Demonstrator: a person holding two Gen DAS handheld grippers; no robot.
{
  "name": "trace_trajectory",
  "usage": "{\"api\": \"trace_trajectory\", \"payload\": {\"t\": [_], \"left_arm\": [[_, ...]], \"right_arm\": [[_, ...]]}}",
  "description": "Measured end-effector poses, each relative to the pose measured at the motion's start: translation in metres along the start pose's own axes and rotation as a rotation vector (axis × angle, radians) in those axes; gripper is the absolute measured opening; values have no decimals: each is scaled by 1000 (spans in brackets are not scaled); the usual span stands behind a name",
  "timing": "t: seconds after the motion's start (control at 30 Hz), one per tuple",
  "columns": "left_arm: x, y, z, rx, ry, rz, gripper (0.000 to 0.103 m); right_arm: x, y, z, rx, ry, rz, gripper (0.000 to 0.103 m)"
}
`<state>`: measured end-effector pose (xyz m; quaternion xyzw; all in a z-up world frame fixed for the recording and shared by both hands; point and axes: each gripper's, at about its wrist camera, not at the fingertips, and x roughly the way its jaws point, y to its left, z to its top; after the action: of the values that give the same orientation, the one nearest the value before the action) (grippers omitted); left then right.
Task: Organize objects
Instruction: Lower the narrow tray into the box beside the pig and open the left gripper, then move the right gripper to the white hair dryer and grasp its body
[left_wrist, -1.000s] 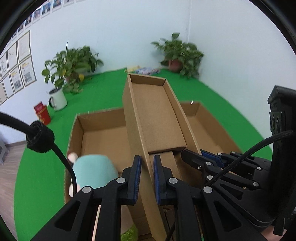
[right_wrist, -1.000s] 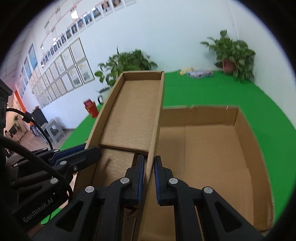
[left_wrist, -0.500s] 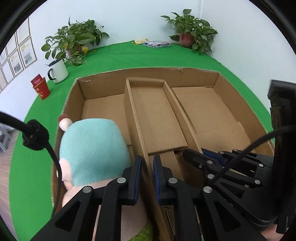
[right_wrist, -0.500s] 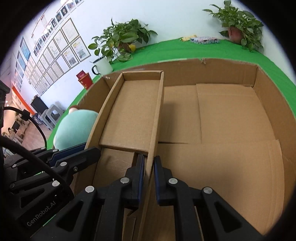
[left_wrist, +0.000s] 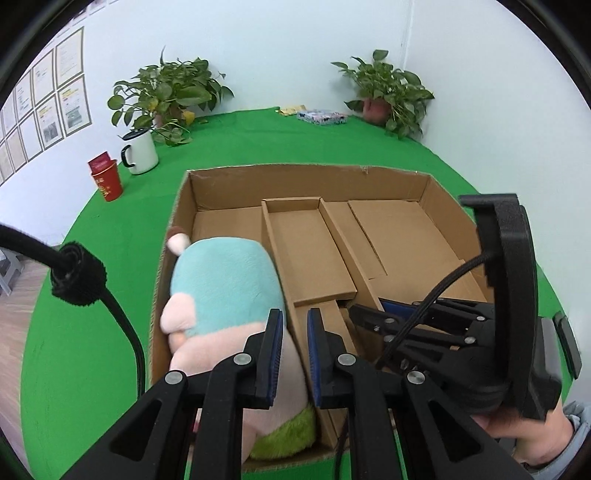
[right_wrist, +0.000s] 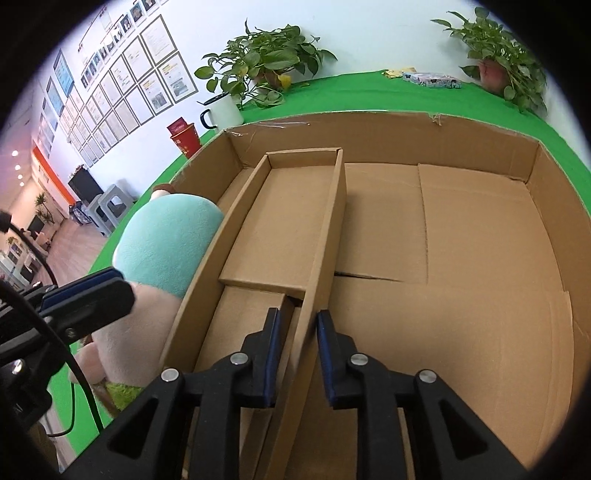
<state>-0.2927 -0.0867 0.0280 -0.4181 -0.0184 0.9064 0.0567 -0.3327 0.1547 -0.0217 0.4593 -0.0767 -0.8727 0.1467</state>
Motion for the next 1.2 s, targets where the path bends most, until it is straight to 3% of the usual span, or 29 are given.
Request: {"api": "trace_trajectory", "payload": {"t": [0.07,0.13,0.17,0.2,0.27,0.37,0.43,0.57,0.97,1.0,1.03,1.07,1.1,1.13,1.17,1.2], "left_arm": [[-9,-2,-6,4,-10,3,12],[-21,-3,-14,2,-27,6,19],[-28,-5,-18,-1,-39,7,29],[-36,-6,-23,-3,-57,11,35],[-55,-10,-34,-7,-113,34,59],[-85,-20,-53,-8,-208,79,78],[-100,-26,-62,2,-239,98,83],[-121,-32,-81,10,-249,121,83],[-155,-38,-109,12,-232,145,83],[-156,-37,-110,9,-232,147,83],[-157,-36,-111,9,-232,154,83],[-158,-35,-109,12,-234,163,81],[-160,-34,-111,14,-237,175,80],[-161,-32,-110,12,-240,176,67],[-163,-29,-110,7,-236,168,41],[-164,-26,-108,1,-224,153,27]], "right_arm": [[-21,5,-2,-20,-52,-3,30],[-56,9,-13,-59,-154,-14,78],[-69,11,-19,-72,-189,-13,85],[-84,14,-26,-98,-226,-20,87],[-111,16,-43,-151,-273,-70,88],[-141,10,-71,-153,-346,-158,94],[-155,3,-88,-129,-365,-193,94],[-165,-10,-112,-95,-362,-226,94],[-174,2,-144,-115,-338,-197,93],[-177,5,-147,-125,-352,-210,87],[-179,8,-148,-137,-367,-230,64],[-180,10,-149,-144,-368,-241,51],[-182,11,-151,-147,-362,-243,31],[-183,11,-152,-147,-357,-241,26],[-184,11,-153,-149,-354,-234,26],[-186,11,-155,-152,-352,-225,26]]}}
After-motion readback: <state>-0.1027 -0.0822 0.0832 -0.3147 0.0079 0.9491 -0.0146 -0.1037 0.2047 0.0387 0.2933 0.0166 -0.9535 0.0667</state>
